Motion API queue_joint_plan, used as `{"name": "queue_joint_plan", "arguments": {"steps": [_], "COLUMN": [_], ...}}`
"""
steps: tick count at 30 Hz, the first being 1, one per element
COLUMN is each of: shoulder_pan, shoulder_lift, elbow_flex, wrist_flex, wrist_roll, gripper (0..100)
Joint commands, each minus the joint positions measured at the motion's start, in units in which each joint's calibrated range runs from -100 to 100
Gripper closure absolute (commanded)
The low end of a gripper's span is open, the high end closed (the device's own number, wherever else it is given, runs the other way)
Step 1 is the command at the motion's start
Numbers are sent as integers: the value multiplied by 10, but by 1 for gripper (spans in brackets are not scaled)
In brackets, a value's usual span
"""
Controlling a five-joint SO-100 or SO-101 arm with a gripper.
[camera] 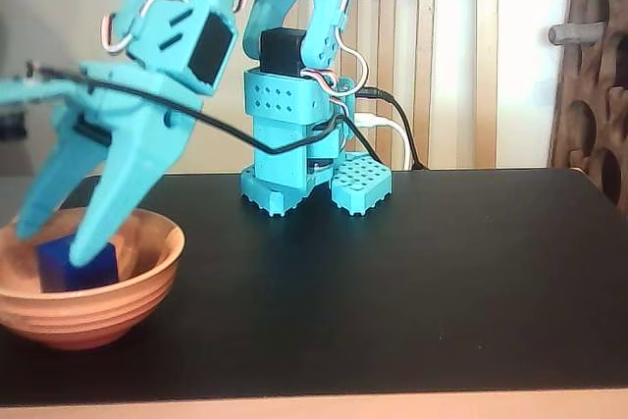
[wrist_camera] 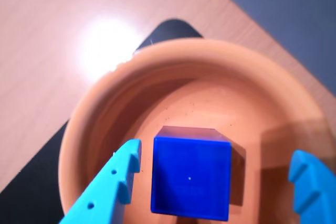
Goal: Place the blue cube in the orange bowl.
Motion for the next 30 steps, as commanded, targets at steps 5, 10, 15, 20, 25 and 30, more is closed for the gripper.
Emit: {"name": "queue_joint_plan", "arguments": {"steps": [5, 10, 15, 20, 25, 30], "shoulder_pan": [-28, -55, -104, -164, -223, -282], "shoulder_lift": [-138, -198, -264, -307, -325, -333], "elbow_flex": [-34, -31, -31, -31, -31, -31], "wrist_flex": [-6, 4, 64, 99, 110, 110], "wrist_roll": [3, 3, 3, 3, 3, 3], "gripper": [67, 67, 67, 67, 67, 67]}}
